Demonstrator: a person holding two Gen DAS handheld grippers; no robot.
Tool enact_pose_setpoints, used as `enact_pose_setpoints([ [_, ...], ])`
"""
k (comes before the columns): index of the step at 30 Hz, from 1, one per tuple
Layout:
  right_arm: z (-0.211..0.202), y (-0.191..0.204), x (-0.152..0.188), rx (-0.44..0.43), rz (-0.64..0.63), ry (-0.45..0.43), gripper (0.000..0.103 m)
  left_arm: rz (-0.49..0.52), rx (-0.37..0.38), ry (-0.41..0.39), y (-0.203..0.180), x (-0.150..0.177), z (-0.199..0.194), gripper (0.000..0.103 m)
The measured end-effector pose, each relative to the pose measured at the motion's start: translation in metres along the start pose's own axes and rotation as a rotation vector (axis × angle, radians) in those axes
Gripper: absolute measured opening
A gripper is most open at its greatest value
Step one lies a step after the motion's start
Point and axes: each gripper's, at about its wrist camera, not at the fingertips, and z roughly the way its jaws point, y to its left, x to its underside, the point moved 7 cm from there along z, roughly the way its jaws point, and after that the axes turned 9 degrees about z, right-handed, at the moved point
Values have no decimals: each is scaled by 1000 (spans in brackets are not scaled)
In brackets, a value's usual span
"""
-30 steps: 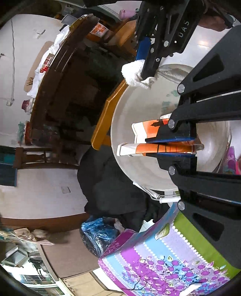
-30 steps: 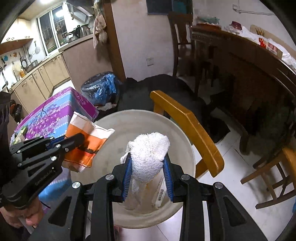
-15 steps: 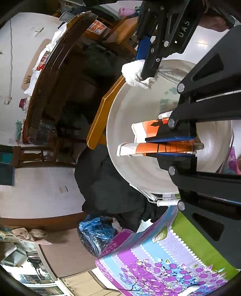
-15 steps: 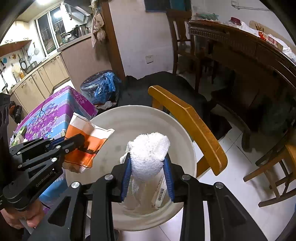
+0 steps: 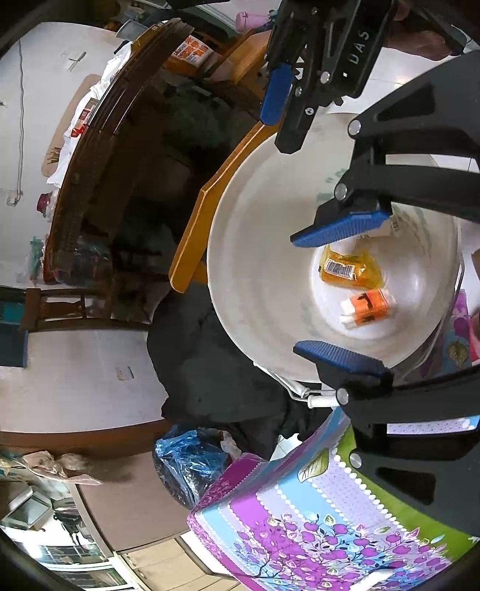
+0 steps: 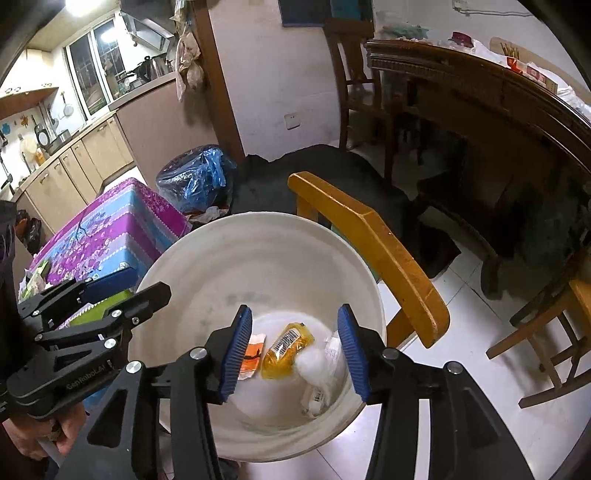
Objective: Collect trash
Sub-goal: 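Open both grippers to drop the packet and towel into the basin, then grasp the gold cigarette box with the left gripper while the right gripper grasps a white cloth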
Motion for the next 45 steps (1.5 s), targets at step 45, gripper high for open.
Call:
enact_pose_setpoints([
  [45,-93,234,86,-477,-261,-187,58,-536,-551,-140,300,251,-294,51],
])
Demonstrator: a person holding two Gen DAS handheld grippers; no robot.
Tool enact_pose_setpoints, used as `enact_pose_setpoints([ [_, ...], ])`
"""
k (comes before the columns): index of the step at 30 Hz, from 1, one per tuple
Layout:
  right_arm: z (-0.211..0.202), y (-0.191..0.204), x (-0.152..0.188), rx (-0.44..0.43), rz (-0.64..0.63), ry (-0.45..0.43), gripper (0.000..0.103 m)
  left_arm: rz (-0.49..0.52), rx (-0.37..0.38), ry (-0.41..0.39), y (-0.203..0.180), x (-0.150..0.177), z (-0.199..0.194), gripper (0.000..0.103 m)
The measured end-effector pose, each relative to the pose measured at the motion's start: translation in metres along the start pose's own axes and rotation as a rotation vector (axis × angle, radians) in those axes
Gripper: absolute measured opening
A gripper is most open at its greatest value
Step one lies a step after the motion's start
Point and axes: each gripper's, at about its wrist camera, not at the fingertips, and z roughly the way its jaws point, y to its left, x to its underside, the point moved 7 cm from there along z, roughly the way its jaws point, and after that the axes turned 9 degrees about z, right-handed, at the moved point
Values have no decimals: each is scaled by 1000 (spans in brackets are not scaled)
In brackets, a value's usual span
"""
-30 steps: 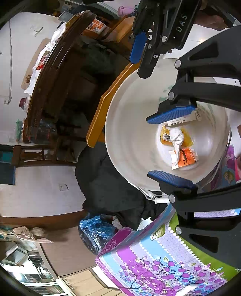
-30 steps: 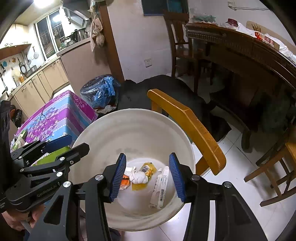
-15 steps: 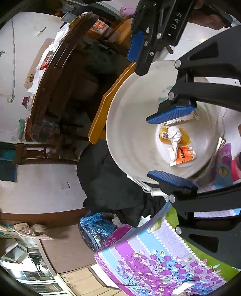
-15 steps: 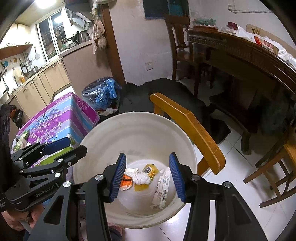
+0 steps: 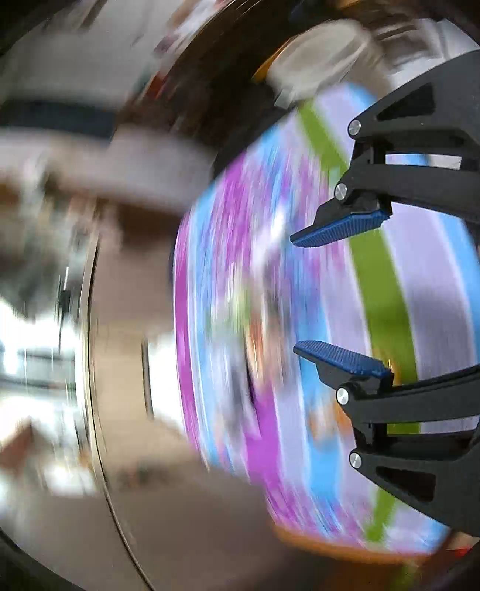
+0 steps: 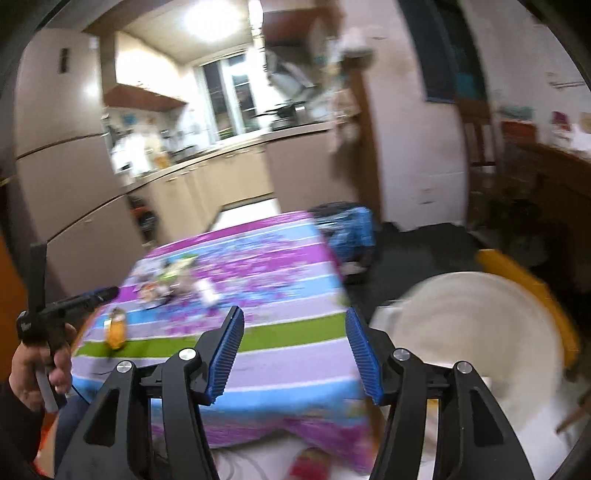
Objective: Collect trash
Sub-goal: 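Grasp the gold cigarette box with the left gripper while the right gripper grasps a white cloth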
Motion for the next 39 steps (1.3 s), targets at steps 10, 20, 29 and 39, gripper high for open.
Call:
enact_pose_setpoints([
  [10,72,133,46,-150,-125,149,58,-173,-11,118,70,47,23,58],
  [20,85,144,58,-156,-157,201,58,-182,20,163,68,69,54,60],
  [29,139,161,54,-157,-269,274,45,-193,41,167,69,69,65,18],
  [39,258,183,41,-109,-446,446,43,-130,70,180,64,62,72,18],
])
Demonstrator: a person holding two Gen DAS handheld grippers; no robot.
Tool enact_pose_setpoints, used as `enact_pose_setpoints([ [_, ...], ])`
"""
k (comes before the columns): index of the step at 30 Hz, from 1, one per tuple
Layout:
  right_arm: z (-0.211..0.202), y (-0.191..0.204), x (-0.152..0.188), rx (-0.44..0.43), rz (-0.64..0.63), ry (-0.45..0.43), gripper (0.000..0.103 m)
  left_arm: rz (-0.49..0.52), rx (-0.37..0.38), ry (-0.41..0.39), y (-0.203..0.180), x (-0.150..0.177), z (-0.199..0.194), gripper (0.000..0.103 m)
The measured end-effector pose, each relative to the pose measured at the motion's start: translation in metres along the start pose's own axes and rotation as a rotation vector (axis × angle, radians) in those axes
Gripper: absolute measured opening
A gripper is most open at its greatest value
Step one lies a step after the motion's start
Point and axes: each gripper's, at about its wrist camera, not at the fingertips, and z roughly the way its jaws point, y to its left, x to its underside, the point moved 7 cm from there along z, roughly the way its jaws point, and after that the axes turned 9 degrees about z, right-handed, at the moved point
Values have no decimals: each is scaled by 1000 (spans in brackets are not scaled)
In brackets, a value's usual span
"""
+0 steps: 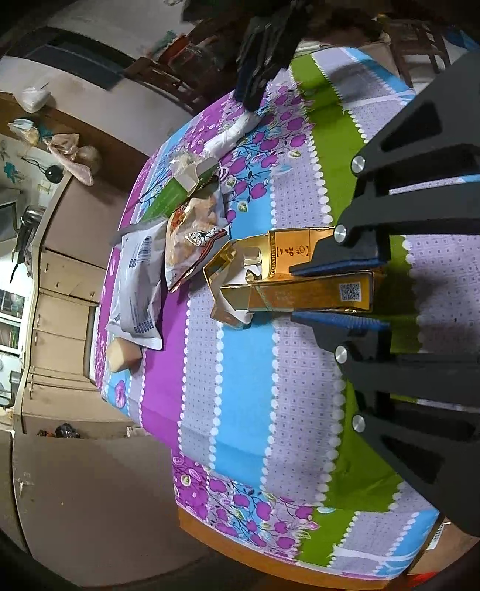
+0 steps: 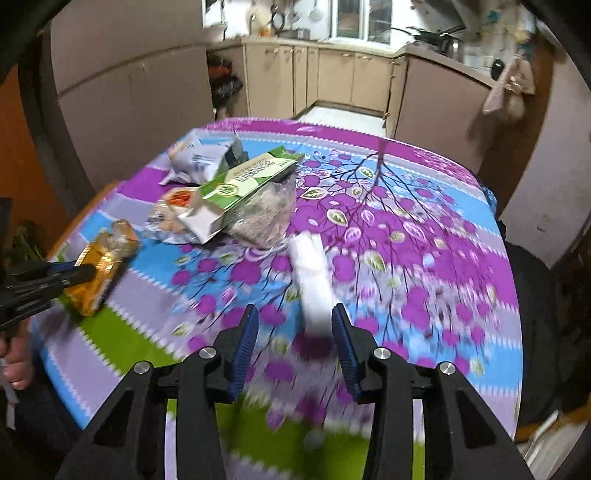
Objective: Collect trash
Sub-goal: 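Grasp the gold cigarette box with the left gripper while the right gripper grasps a white cloth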
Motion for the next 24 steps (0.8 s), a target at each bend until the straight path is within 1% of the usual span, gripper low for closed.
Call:
enact_pose_setpoints([
  [2,17,1,-10,12,-24,32,43,8,3,5,0,-2,2,18],
  [5,33,-1,-18,27,-36,67,43,13,13,9,0,-4,5,18],
  [9,47,-8,-20,49,-21,108,42,19,21,15,0,-7,8,18],
  [10,49,-9,-19,48,-18,111,42,17,23,16,0,-7,9,18],
  [12,52,-10,-17,47,-10,118,37,21,21,15,0,-8,9,18],
  [13,52,-9,-16,45,-6,112,36,22,21,15,0,-8,10,18],
  [14,52,-9,-16,41,1,107,33,23,20,15,-1,-8,10,18],
  [15,52,-7,-15,39,5,104,27,24,19,15,-2,-8,10,18],
  [17,50,-7,-14,64,9,83,26,24,13,12,-2,-9,10,18],
  [19,48,-7,-12,64,31,64,26,25,7,8,-3,-9,10,18],
  [22,38,-10,-6,71,83,18,26,31,-27,-13,-2,-8,5,18],
  [24,24,-10,-1,66,128,-32,26,33,-51,-41,-1,-10,-1,18],
])
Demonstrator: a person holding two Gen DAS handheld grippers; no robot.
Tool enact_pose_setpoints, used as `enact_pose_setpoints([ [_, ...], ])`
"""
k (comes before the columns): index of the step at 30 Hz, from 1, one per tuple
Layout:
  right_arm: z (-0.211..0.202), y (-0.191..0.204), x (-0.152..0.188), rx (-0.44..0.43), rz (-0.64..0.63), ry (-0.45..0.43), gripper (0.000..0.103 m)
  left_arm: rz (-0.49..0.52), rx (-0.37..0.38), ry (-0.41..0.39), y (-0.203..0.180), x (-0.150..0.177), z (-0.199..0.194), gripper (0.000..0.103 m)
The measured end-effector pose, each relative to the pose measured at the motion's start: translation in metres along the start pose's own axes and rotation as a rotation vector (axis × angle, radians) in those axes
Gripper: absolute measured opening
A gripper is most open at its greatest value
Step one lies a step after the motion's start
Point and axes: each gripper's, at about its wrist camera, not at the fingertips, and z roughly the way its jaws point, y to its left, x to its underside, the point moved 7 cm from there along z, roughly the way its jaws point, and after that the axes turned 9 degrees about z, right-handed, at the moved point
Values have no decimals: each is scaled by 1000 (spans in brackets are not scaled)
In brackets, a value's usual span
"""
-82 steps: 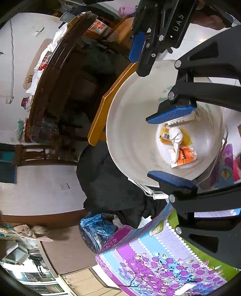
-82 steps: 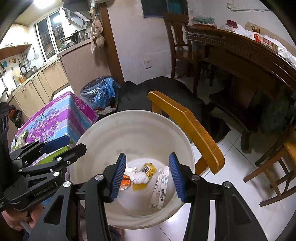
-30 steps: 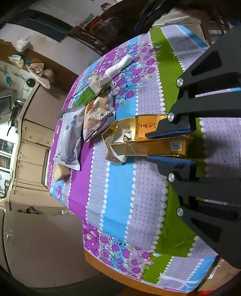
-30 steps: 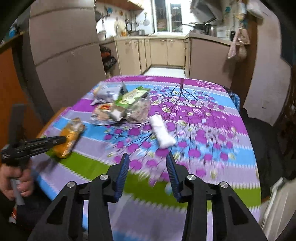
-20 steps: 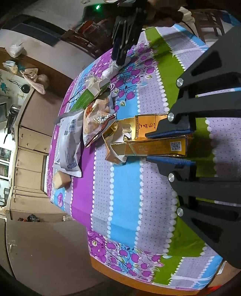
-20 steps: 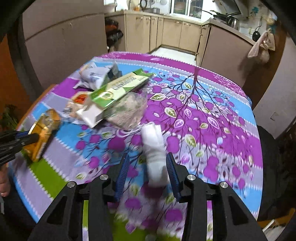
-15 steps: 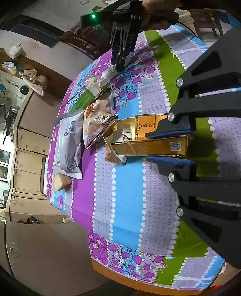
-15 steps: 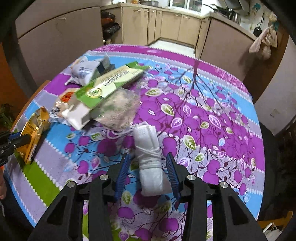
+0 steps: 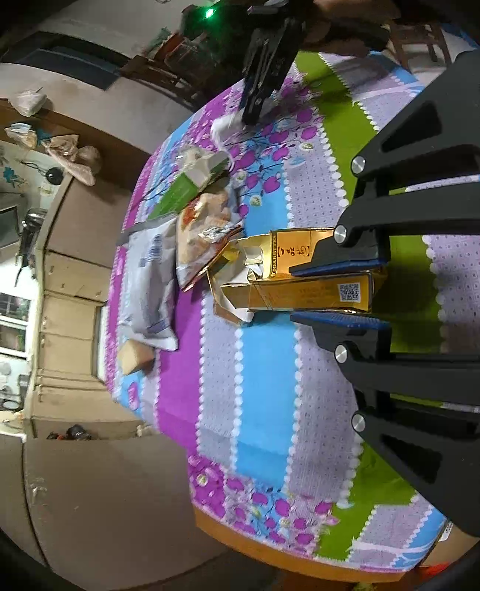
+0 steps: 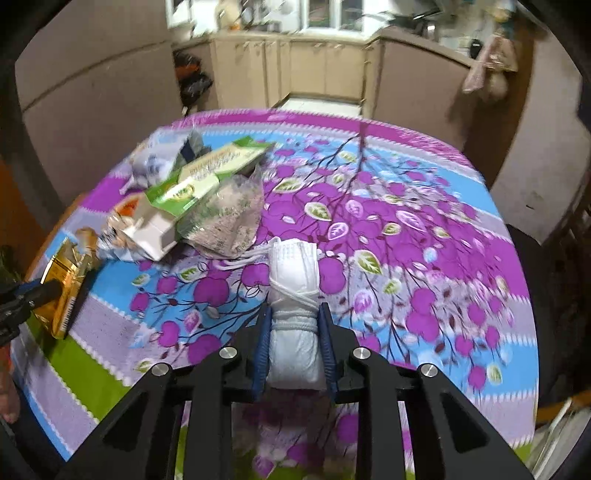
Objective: Collect trash
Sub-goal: 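Grasp the gold cigarette box with the left gripper while the right gripper grasps a white cloth, then carry the gold box and white cloth over the white basin with both grippers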
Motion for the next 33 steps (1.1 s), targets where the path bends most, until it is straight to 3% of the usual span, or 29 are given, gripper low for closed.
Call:
enact_pose_setpoints([
  [4,-38,7,7,-24,70,-110,26,30,-47,-78,-4,-13,-21,18],
  [17,-161,62,14,-30,65,-417,26,97,-111,-249,-31,-47,-80,18],
  [33,-220,80,19,-26,60,-502,26,139,-94,-336,-67,-66,-117,18],
])
